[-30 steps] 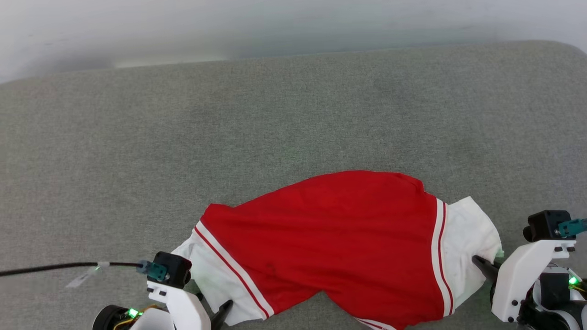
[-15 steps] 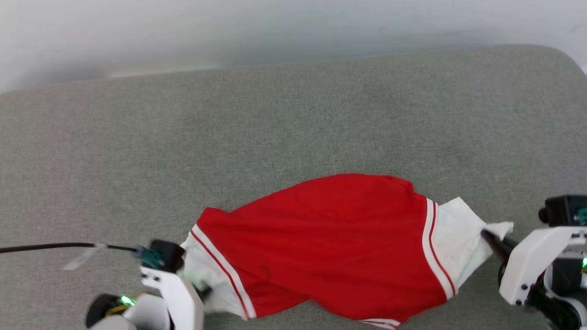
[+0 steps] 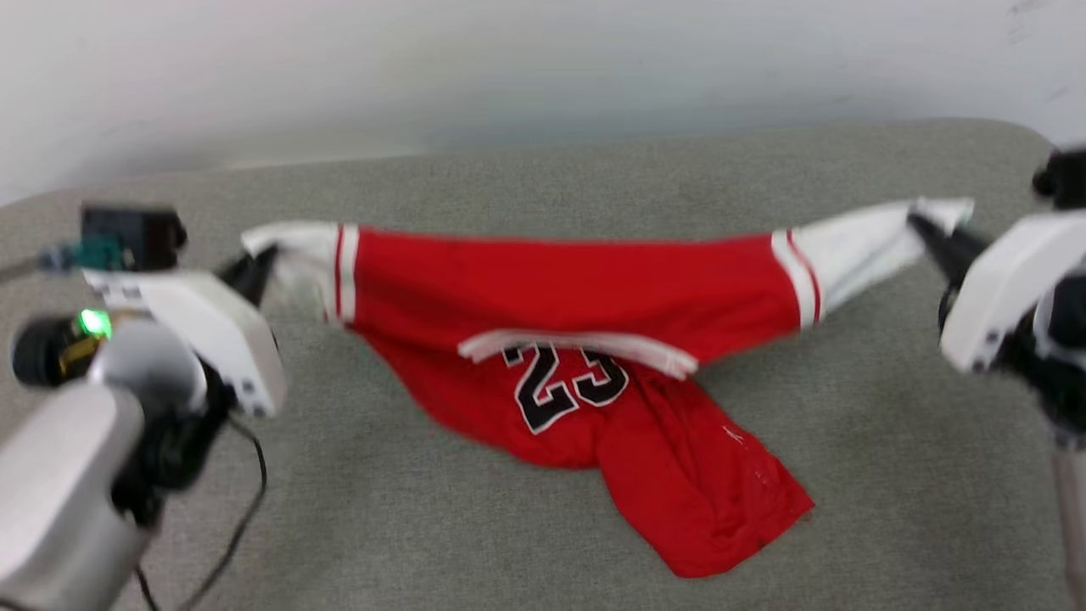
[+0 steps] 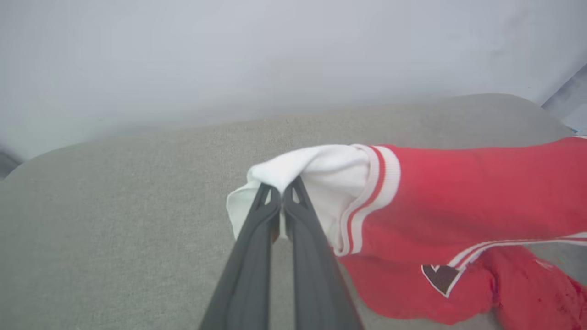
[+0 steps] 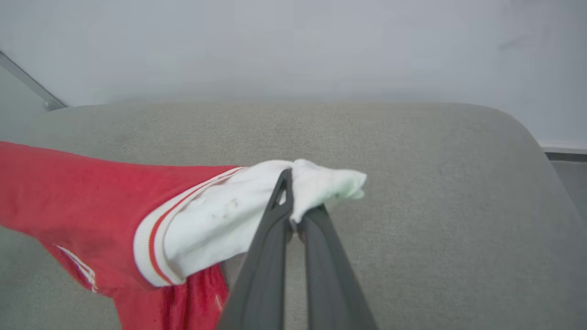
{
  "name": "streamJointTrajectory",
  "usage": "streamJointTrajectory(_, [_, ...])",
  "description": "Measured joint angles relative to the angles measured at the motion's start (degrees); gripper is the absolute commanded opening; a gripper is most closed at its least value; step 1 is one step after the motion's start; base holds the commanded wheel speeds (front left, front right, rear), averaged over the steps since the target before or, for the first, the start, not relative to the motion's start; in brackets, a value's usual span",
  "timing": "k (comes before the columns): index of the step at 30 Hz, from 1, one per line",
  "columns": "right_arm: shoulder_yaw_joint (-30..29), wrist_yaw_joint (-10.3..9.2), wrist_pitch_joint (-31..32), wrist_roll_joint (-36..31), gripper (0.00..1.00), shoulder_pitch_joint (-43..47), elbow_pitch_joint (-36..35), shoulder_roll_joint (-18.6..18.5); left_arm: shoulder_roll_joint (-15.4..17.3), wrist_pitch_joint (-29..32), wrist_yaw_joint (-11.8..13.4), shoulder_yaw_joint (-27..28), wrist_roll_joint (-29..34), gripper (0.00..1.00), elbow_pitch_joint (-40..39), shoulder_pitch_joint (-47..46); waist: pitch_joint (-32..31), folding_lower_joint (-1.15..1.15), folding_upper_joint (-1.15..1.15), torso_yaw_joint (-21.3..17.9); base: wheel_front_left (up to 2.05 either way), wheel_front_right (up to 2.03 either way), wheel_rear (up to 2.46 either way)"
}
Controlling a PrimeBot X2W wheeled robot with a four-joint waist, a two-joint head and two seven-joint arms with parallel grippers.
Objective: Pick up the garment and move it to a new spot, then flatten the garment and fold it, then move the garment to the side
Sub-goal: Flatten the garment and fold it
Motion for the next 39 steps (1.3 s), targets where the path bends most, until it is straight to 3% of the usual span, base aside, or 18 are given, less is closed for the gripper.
streamJointTrajectory(10, [1.83, 0.00, -6.81, -1.55, 0.00, -28.01, 13.28, 1.36, -6.32, -4.66, -5.53, 3.04, 3.12, 0.00, 14.71, -26.88, 5.70, 0.00, 0.00, 0.92, 0.00, 0.00, 0.00])
streamJointTrajectory(16, [2.07, 0.00, -14.41, -4.70, 0.00, -44.62, 22.16, 3.92, -7.70, -9.24, -7.70, 4.99, 5.73, 0.00, 23.58, -42.01, 10.84, 0.01, 0.00, 0.36, 0.00, 0.00, 0.00])
streamJointTrajectory(25, [2.98, 0.00, -25.63, -7.90, 0.00, -63.50, 32.62, 6.22, -8.16, -14.71, -11.52, 6.11, 9.38, 0.00, 30.75, -61.45, 17.92, 0.01, 0.00, -1.49, 0.00, 0.00, 0.00])
streamJointTrajectory(32, [5.72, 0.00, -30.97, -8.20, 0.00, -68.20, 40.05, 7.33, -9.20, -15.69, -13.79, 5.78, 8.99, 0.00, 37.43, -65.11, 23.33, 0.02, 0.00, -2.20, 0.00, 0.00, 0.00])
streamJointTrajectory(39, [9.79, 0.00, -34.19, -6.49, 0.00, -66.11, 48.15, 8.86, -11.31, -17.38, -17.41, 5.23, 6.75, 0.00, 45.43, -60.28, 24.52, 0.01, 0.00, -2.29, 0.00, 0.00, 0.00])
